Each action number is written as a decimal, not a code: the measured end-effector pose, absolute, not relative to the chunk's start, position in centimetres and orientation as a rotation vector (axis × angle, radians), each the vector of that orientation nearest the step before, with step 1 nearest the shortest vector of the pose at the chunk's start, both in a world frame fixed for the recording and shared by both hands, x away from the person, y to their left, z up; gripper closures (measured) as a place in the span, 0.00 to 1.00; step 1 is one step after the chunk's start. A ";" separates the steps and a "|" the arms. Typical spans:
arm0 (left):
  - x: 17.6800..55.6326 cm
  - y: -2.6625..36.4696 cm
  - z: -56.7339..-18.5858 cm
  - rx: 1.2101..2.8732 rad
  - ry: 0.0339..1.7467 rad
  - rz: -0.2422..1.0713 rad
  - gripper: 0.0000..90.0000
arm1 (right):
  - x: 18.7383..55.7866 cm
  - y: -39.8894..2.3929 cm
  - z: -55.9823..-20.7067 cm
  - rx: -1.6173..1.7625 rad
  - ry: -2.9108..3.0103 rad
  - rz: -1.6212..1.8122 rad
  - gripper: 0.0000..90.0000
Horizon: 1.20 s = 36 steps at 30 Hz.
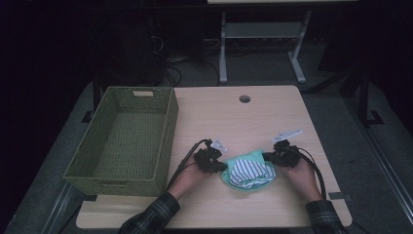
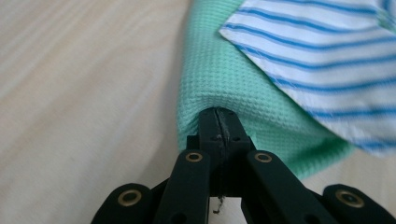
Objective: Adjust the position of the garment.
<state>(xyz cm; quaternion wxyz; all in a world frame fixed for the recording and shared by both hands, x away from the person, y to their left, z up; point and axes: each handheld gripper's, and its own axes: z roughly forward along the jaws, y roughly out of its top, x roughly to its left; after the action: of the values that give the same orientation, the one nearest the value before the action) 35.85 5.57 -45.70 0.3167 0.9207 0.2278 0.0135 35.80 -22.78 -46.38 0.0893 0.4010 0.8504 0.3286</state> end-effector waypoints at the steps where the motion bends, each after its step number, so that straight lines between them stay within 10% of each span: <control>1: 36.1 5.4 -45.8 2.416 0.604 0.041 0.99 | 35.6 -22.9 -46.4 1.196 2.526 0.978 1.00; 15: 37.2 5.3 -45.4 2.394 0.626 0.068 0.95 | 33.1 -24.7 -46.0 1.199 2.530 0.977 1.00; 29: 33.8 8.5 -44.2 2.360 0.665 0.056 0.41 | 37.3 -24.4 -44.5 1.206 2.463 1.084 1.00; 36: 32.8 9.1 -44.4 2.365 0.668 0.039 0.31 | 38.3 -23.3 -45.9 1.206 2.518 1.038 1.00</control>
<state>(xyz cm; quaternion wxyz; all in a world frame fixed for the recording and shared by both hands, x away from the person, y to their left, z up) 32.77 9.06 -44.37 0.3350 0.9066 0.2561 0.0148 38.30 -23.31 -45.90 0.0812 0.4036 0.8426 0.3473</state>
